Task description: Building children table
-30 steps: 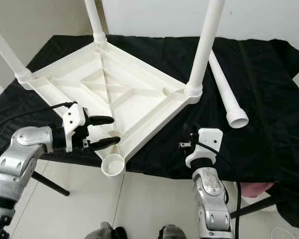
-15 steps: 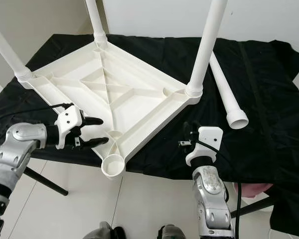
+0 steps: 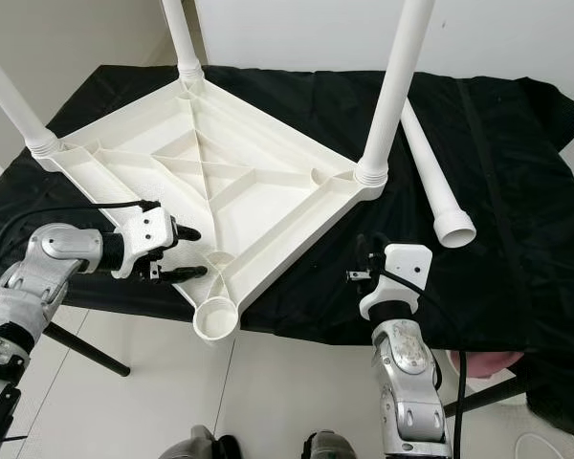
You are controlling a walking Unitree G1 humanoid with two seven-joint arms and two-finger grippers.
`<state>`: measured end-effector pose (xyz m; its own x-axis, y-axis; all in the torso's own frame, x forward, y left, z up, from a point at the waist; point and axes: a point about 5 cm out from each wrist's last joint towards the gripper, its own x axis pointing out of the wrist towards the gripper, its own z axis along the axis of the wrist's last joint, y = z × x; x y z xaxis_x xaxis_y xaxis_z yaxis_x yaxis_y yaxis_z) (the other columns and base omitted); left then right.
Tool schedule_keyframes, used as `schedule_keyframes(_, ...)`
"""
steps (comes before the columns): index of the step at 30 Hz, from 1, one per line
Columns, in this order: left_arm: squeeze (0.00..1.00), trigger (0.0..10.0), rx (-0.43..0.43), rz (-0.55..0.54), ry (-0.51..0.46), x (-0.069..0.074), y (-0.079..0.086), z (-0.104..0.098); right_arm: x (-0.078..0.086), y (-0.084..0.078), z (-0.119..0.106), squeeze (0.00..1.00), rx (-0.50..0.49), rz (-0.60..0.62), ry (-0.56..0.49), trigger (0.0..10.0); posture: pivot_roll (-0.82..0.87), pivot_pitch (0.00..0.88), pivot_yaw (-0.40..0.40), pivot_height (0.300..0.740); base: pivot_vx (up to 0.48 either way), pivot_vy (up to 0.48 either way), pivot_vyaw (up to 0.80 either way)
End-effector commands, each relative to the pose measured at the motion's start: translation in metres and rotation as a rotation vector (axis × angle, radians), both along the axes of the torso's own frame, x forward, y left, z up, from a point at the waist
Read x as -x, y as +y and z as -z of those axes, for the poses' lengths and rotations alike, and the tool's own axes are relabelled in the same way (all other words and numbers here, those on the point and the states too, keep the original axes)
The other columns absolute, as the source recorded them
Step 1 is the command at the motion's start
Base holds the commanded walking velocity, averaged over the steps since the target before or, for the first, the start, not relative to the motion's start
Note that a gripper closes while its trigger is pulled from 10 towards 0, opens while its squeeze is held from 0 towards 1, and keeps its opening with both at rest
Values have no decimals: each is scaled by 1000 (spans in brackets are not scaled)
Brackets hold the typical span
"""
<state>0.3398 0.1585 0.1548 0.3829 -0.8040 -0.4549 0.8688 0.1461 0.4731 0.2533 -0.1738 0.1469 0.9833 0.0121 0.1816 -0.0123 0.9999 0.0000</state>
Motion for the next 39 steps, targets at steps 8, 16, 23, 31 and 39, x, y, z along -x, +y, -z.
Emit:
schedule_keyframes(8,0,10000,-106,-52,-68,-7,5,10,3,2,-2,0,-6,-5,-8,10000,-160,113,99,740,0,0,0)
schedule_keyframes(16,0,10000,-142,-7,-30,-12,1,10,9,3,-1,0,-8,-3,2,10000,-159,141,106,740,0,0,0)
schedule_keyframes(23,0,10000,-149,33,35,-11,2,12,15,3,2,0,-5,2,18,10000,-167,154,116,740,0,0,0)
schedule_keyframes(31,0,6078,-184,109,139,-6,6,17,17,2,3,0,-4,10,24,10000,-175,153,127,740,0,0,0)
schedule_keyframes(39,0,941,-211,177,200,-1,7,20,19,3,4,0,-5,15,28,10000,-179,146,136,740,0,0,0)
